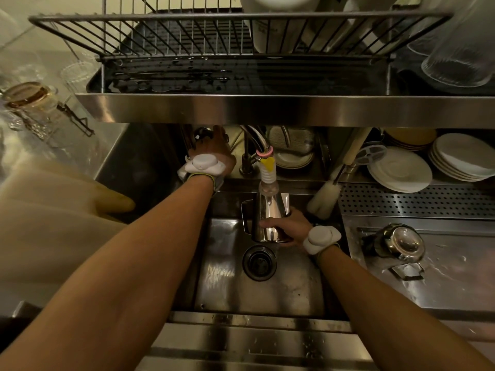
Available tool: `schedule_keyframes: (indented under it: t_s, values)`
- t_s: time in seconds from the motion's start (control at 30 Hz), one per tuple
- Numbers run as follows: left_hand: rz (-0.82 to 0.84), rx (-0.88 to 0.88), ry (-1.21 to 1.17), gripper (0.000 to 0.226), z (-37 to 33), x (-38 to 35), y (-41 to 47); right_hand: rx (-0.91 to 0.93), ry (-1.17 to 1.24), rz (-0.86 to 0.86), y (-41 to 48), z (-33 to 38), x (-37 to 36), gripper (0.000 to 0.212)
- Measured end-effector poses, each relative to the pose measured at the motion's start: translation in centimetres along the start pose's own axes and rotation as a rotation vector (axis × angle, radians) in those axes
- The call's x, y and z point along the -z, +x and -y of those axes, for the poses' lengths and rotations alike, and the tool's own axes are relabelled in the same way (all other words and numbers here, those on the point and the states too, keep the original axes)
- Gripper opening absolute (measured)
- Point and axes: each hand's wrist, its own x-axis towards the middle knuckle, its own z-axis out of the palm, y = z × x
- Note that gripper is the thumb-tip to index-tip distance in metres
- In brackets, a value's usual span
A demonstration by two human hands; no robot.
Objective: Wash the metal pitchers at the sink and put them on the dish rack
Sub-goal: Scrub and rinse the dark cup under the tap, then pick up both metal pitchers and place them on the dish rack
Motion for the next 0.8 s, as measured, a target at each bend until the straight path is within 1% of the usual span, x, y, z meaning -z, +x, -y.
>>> schedule_keyframes:
  t_s: [0.07, 0.17, 0.2, 0.27, 0.3, 0.33, 0.37, 0.43, 0.47, 0.5, 0.53, 0.57, 0.6, 0.63, 0.73, 0.8]
  values:
    - [-0.013, -0.010, -0.033, 0.058, 0.0, 0.1, -0.3, -0.012, -0.020, -0.004, 0.2, -0.2, 0.1, 0.062]
    - [-0.002, -0.032, -0.154, 0.070, 0.2, -0.1, -2.0, -0.018, -0.038, -0.018, -0.3, 0.0, -0.1, 0.064]
    - [0.005, -0.023, -0.147, 0.066, 0.2, -0.5, -2.6, -0.017, -0.038, -0.040, -0.4, 0.0, -0.2, 0.067]
    - [0.009, -0.003, -0.101, 0.048, 0.1, -1.4, -4.2, -0.043, -0.007, -0.080, -0.2, -0.2, -0.2, 0.076]
    - [0.021, 0.007, -0.118, 0.044, 0.1, -1.8, -4.8, -0.061, 0.008, -0.096, -0.4, -0.1, -0.3, 0.080]
    - [0.056, 0.018, -0.165, 0.045, 0.2, -2.4, -5.3, -0.087, 0.012, -0.121, -0.4, -0.3, -0.3, 0.083]
    - [0.143, 0.041, -0.189, 0.046, 0.2, -2.9, -5.9, -0.106, 0.004, -0.137, -0.7, -0.4, -0.4, 0.084]
    - [0.403, 0.086, -0.132, 0.047, 0.8, -3.9, -7.0, -0.087, -0.020, -0.167, -1.2, -0.7, -0.6, 0.082]
    - [0.493, 0.106, -0.082, 0.047, 1.1, -4.5, -7.4, -0.063, -0.020, -0.201, -1.1, -1.3, -0.5, 0.087]
    - [0.540, 0.120, -0.059, 0.045, 1.3, -4.9, -8.1, -0.048, -0.049, -0.228, -1.4, -1.7, -0.3, 0.095]
    - [0.555, 0.119, -0.057, 0.042, 1.5, -5.1, -8.6, -0.053, -0.113, -0.235, -1.5, -2.0, -0.1, 0.097]
    - [0.562, 0.098, -0.056, 0.039, 1.5, -5.0, -9.2, -0.065, -0.203, -0.218, -2.0, -2.2, 0.0, 0.087]
    - [0.574, 0.073, -0.055, 0.037, 1.5, -4.9, -9.7, -0.079, -0.275, -0.213, -2.4, -2.6, 0.1, 0.069]
    - [0.587, 0.056, -0.063, 0.037, 1.4, -4.8, -10.0, -0.081, -0.266, -0.204, -2.8, -2.8, 0.1, 0.052]
    - [0.614, 0.017, -0.090, 0.040, 1.0, -4.3, -11.1, -0.058, -0.085, -0.186, -3.8, -3.7, -0.1, 0.026]
    - [0.621, 0.052, -0.151, 0.044, 0.7, -4.8, -12.0, -0.055, 0.026, -0.176, -4.1, -3.7, -0.4, 0.021]
